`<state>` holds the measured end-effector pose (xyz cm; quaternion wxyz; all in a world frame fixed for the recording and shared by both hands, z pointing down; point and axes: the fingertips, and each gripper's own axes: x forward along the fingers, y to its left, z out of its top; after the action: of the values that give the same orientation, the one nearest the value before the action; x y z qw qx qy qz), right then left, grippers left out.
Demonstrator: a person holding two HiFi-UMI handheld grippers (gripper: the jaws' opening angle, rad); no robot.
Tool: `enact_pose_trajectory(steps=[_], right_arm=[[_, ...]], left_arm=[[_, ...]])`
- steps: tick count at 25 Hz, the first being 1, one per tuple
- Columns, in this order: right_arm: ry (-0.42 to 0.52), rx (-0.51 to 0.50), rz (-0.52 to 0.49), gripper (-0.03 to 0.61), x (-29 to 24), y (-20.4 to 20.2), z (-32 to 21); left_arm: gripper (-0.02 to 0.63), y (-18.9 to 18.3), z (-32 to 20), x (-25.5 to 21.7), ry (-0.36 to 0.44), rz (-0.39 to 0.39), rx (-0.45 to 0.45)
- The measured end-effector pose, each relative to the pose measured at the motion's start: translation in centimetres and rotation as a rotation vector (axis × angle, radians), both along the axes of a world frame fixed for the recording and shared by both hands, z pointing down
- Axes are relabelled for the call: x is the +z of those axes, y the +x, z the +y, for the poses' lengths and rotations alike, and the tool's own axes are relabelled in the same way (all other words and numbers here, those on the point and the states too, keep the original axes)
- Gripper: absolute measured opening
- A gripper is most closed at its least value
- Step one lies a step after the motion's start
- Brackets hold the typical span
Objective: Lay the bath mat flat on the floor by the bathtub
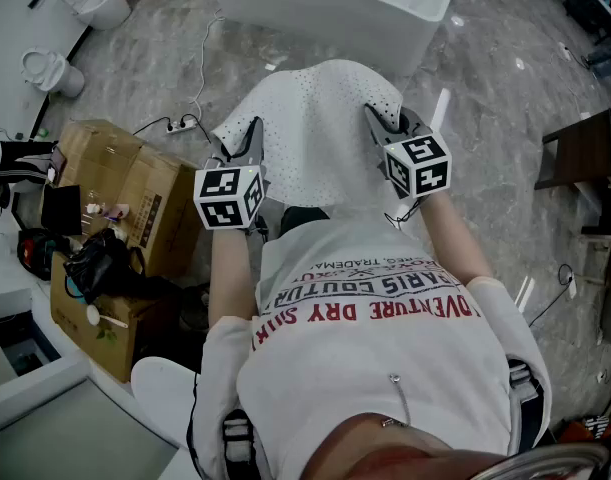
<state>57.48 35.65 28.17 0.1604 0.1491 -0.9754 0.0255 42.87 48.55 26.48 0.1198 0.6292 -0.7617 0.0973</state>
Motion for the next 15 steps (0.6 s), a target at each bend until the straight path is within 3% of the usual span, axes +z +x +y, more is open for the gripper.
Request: enact_pose_trajectory(steps=[15], right_arm=[[-0.090,0.022,0.023,0.017,1.9,0.3,-0.2]], left_arm=[[0.028,-0.8,0.8,1.3,-0.012,0.048,-0.059]])
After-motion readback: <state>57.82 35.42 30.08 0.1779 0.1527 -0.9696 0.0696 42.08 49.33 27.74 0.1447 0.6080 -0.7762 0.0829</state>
